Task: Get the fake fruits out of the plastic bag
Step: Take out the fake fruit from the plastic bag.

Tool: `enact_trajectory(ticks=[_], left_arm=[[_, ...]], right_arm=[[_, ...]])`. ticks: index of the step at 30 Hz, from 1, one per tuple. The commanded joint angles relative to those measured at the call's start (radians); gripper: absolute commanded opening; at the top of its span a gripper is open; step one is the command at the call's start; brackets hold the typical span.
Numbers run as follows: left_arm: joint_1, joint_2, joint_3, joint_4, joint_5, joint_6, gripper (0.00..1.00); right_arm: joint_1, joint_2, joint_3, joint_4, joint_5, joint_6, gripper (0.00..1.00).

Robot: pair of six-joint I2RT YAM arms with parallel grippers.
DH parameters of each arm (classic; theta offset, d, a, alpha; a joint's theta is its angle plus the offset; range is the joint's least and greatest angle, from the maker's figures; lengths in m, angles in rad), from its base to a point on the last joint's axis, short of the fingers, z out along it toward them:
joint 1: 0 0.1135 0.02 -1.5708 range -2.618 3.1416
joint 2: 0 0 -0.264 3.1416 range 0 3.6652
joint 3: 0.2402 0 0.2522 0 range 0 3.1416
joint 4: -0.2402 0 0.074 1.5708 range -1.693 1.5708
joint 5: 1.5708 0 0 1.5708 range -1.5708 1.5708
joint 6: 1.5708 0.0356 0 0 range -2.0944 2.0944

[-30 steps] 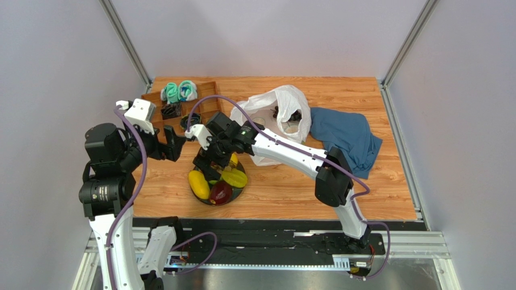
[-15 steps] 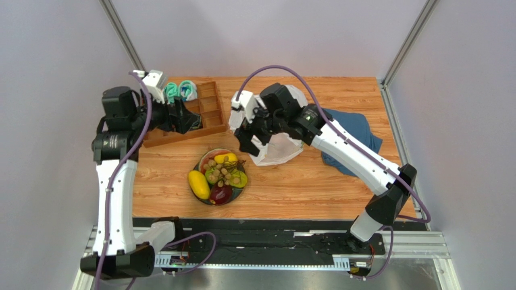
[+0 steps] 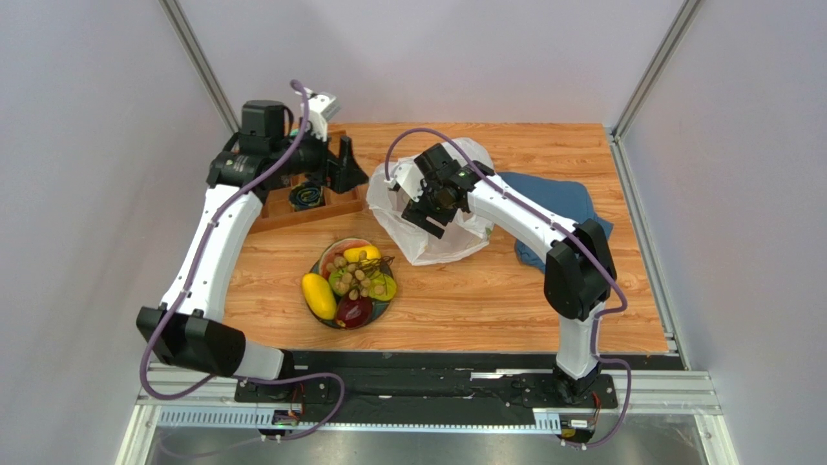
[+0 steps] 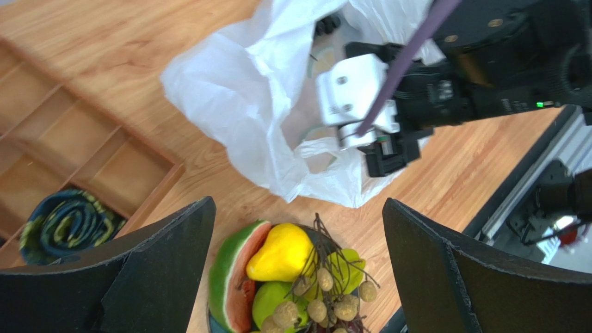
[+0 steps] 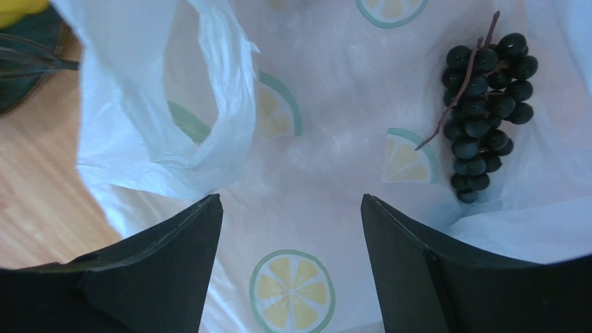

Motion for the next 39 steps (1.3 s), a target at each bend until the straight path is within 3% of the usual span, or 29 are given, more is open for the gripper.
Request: enact_trajectory(ticks=[1, 8, 14, 17, 19, 21, 22, 29, 39], left_arm=[[-0.098, 0.096, 0.054, 0.021, 0.009, 0.064, 0.99], [-0.163, 0.228, 0.080, 0.056, -0.146, 0.006, 0.99], [-0.171, 0.328, 0.155, 0.061, -0.146, -0.020, 0.99], [-0.172, 0.368, 0.184, 0.064, -0.156, -0.020, 0.87], [-0.174, 0.394, 0.207, 0.064, -0.152, -0.020, 0.64], [-0.180, 0.411, 0.224, 0.063, -0.144, -0.020, 0.11], [-0.184, 0.414, 0.227, 0.061, -0.156, -0.020, 0.00], [-0.201, 0.432, 0.243, 0.041, -0.121, -0.027, 0.00], [-0.200, 0.541, 0.375, -0.037, -0.115, 0.044, 0.00]], right_arm=[[-0.013, 0.058, 0.066, 0.076, 0.169, -0.111, 0.77], [-0.063, 0.106, 0.112, 0.071, 0.191, -0.180, 0.77], [-0.108, 0.112, 0.099, 0.071, 0.175, -0.187, 0.77], [-0.137, 0.124, 0.092, 0.083, 0.174, -0.206, 0.77], [-0.152, 0.144, 0.106, 0.100, 0.175, -0.225, 0.77], [-0.183, 0.158, 0.128, 0.111, 0.154, -0.233, 0.76], [-0.192, 0.166, 0.147, 0.119, 0.148, -0.245, 0.76], [-0.260, 0.314, 0.291, 0.139, 0.132, -0.288, 0.74], [-0.300, 0.541, 0.523, 0.220, -0.049, -0.366, 0.72]])
